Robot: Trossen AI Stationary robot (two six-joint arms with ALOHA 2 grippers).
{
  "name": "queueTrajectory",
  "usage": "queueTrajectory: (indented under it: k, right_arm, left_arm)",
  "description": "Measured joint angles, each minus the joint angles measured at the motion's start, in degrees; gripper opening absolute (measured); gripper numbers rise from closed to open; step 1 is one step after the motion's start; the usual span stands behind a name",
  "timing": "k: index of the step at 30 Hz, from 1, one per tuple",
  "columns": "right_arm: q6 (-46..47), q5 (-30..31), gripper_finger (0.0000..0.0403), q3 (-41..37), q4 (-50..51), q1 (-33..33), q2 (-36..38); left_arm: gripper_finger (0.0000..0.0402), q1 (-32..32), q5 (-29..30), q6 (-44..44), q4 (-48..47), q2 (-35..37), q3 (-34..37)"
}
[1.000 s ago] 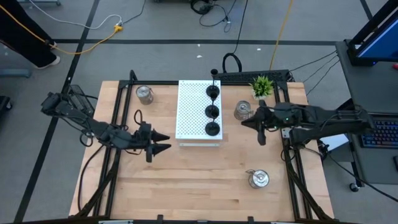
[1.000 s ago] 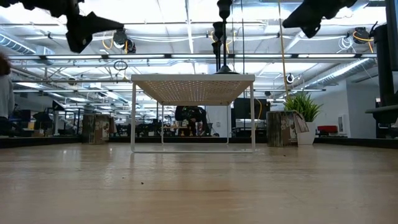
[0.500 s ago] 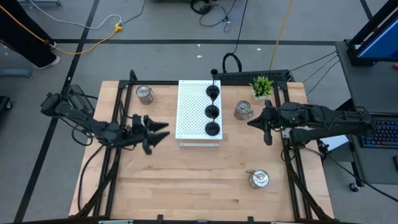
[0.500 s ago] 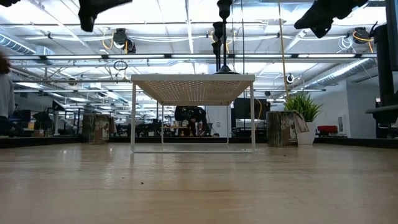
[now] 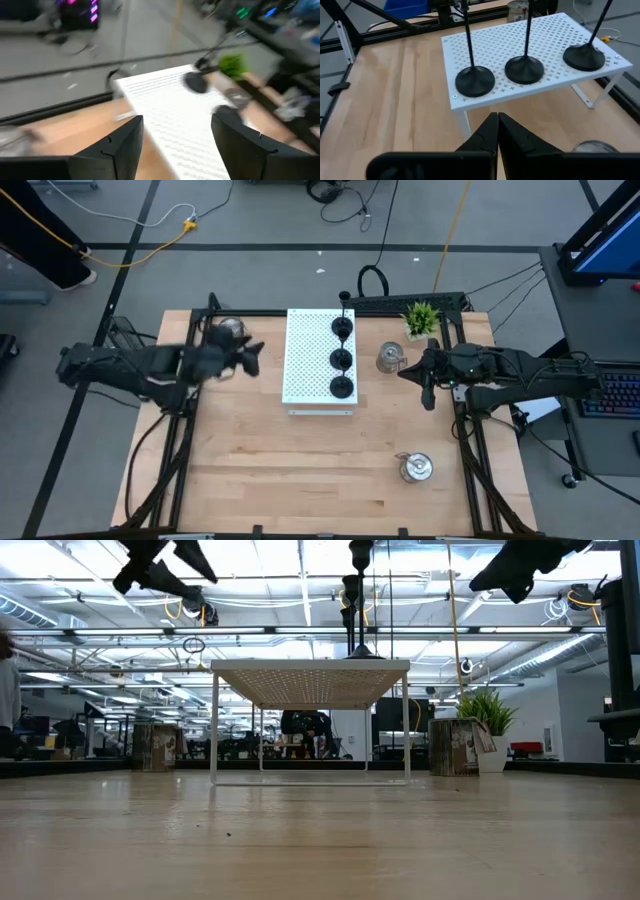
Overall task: Pick & Place candle stick holders
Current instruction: Put the top left brown scented candle on the shelf
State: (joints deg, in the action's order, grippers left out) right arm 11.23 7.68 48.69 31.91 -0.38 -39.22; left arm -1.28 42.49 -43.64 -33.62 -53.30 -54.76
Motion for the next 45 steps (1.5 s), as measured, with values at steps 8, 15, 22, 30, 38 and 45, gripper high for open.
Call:
queueTrajectory:
  k: [8, 15, 22, 30, 38, 45]
  right_arm:
    - [-1.11, 0.02, 0.0000, 0.00, -0.38, 0.00, 0.07]
    - [-4.97, 0.00, 0.0000, 0.00, -0.39, 0.00, 1.53]
    - [-7.02, -0.21, 0.0000, -7.97, -10.23, 0.00, 9.11]
    - [-5.63, -0.30, 0.0000, -19.56, -17.53, 0.00, 21.50]
    - [-1.88, -0.28, 0.0000, -26.12, -18.94, 0.00, 28.70]
    - [-1.79, -0.28, 0.0000, -31.19, -28.38, 0.00, 30.47]
  left_arm:
    - [0.0241, 19.93, -17.84, -1.14, -15.37, -6.06, -6.14]
    - [0.0241, 31.84, -28.17, 2.81, -17.93, -12.03, -6.58]
    - [0.0241, 40.66, -32.31, 6.69, -17.80, -15.10, -6.58]
    - [0.0241, 47.82, -39.58, 12.58, -17.13, -15.40, -6.60]
    - [0.0241, 50.78, -41.48, 14.91, -14.97, -15.43, -6.60]
    - [0.0241, 53.77, -40.39, 18.66, -12.51, -15.61, -6.60]
